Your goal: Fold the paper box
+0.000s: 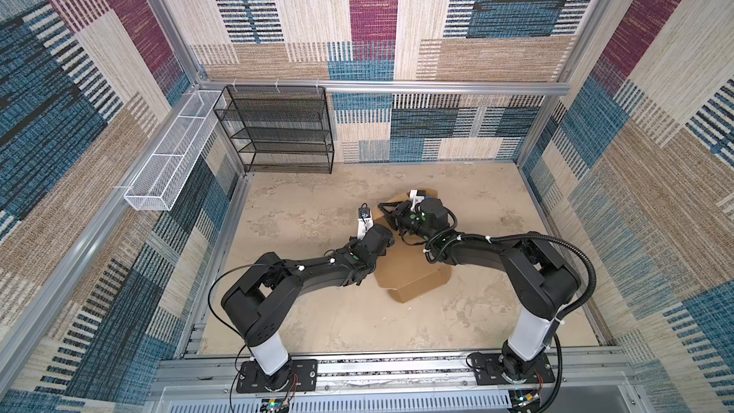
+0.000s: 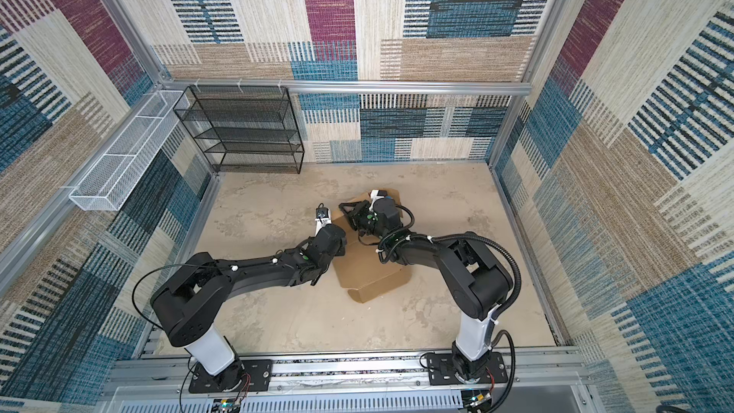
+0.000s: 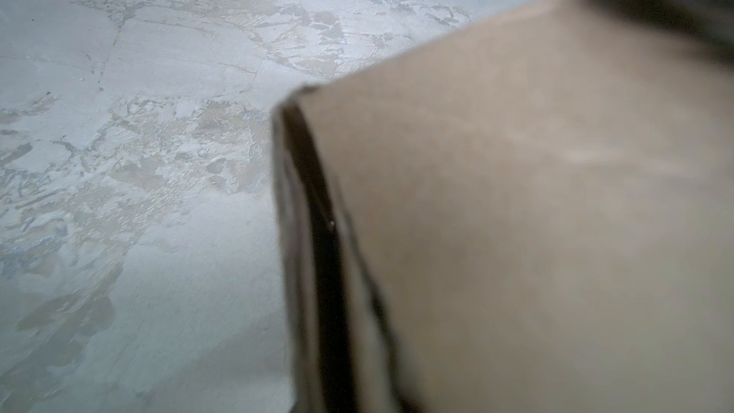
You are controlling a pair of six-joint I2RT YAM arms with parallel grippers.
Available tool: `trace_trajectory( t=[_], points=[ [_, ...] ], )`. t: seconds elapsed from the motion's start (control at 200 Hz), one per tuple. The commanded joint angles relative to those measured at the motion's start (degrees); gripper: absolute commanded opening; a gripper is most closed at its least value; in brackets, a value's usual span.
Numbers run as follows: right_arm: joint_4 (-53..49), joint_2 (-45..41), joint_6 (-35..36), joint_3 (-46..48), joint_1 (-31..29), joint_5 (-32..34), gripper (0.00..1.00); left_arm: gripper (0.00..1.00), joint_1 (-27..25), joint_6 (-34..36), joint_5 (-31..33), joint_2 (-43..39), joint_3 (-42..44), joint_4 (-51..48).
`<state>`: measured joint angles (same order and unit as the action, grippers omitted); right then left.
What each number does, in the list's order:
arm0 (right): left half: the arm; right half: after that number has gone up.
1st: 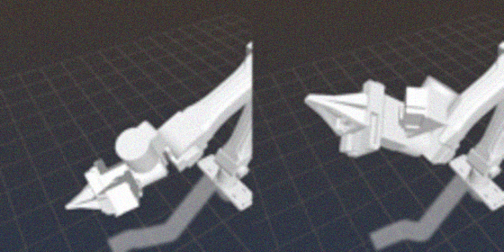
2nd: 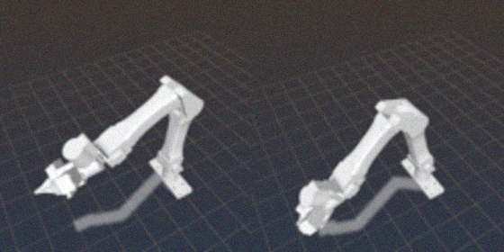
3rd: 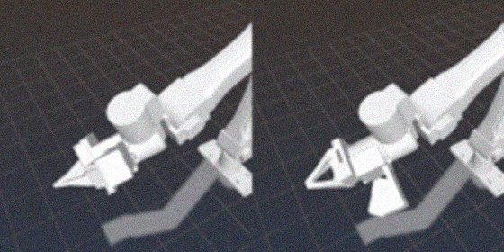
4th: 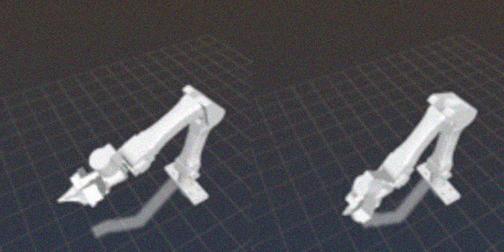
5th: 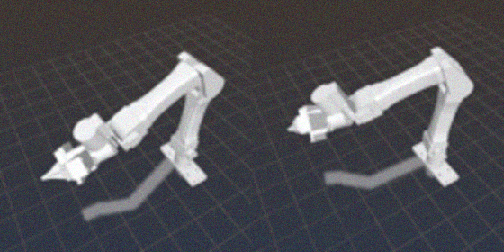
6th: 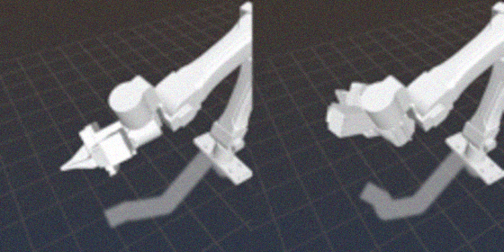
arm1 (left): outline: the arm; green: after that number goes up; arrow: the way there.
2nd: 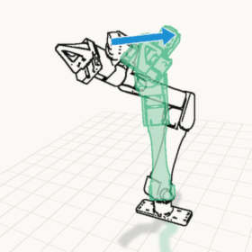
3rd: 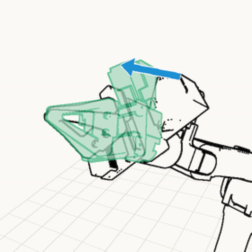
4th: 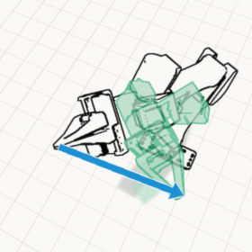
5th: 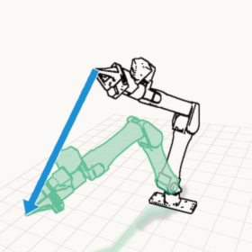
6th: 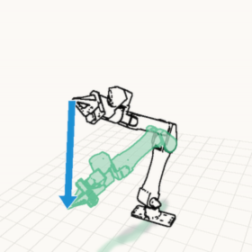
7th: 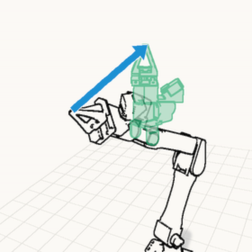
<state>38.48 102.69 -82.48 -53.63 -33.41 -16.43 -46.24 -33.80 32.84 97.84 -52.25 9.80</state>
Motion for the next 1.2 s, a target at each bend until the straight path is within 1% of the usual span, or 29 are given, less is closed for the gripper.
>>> trace_trajectory(
  t=[0.0,0.045,0.145,0.22,0.305,0.441,0.576,0.646,0.736,0.766,0.836,0.936,0.981,1.057,1.107,1.197],
  points=[
    [-1.3,-1.0,0.3,-0.2,-0.2,-1.4,0.37,0.07,-0.1,1.9,0.3,-0.5,-0.7,1.6],
    [-1.6,-1.5,0.4,-0.2,-0.2,-1.4,0.43,0.04,-0.1,2.2,0.5,-0.5,-0.9,0.9],
    [-2.4,-3.2,1.0,0.2,-0.3,-1.2,0.54,0.03,-0.1,3.1,1.2,-0.5,-1.6,-1.0],
    [-4.0,-5.2,1.9,0.5,-0.5,-0.2,0.59,0.00,0.0,3.9,1.9,-0.4,-2.1,-2.2],
    [-6.7,-7.8,3.4,1.0,-0.8,1.3,0.64,0.00,0.2,4.6,2.8,-0.5,-2.2,-3.4],
    [-9.5,-11.9,4.7,3.4,-1.2,3.0,0.69,0.00,1.3,5.0,2.6,-1.1,-1.5,-4.7],
    [-12.5,-16.2,6.5,6.3,-1.3,4.7,0.71,0.00,2.8,5.7,1.1,-2.3,-0.3,-5.3],
    [-14.8,-19.0,8.2,7.5,-1.3,5.9,0.72,0.00,3.5,6.8,0.3,-3.2,0.4,-5.6],
    [-20.6,-22.4,12.6,6.7,-1.3,6.9,0.71,0.00,4.6,9.2,-2.2,-4.3,1.3,-5.6],
    [-22.9,-23.2,14.7,5.8,-1.3,7.3,0.69,0.00,5.0,10.3,-3.1,-4.7,1.7,-5.5],
    [-28.3,-24.6,20.7,2.7,-1.3,8.8,0.58,0.00,6.1,13.0,-5.9,-5.6,2.8,-4.3],
    [-34.9,-23.8,29.6,-3.0,-1.1,11.3,0.35,0.00,7.4,17.0,-10.3,-6.8,4.9,-1.3],
    [-37.3,-22.5,33.7,-6.1,-1.0,12.2,0.27,0.00,8.0,18.5,-11.6,-7.2,5.7,-0.7],
    [-41.2,-18.8,40.0,-12.4,-1.0,12.1,0.19,0.00,8.6,21.1,-14.0,-7.8,7.1,1.5],
    [-43.1,-15.5,43.4,-16.2,-1.0,10.7,0.14,0.00,8.9,23.2,-15.8,-8.3,8.2,3.6],
    [-43.2,-10.6,46.9,-19.9,-1.0,7.6,0.06,0.00,8.9,26.2,-17.3,-8.9,9.6,6.3]
  ],
)
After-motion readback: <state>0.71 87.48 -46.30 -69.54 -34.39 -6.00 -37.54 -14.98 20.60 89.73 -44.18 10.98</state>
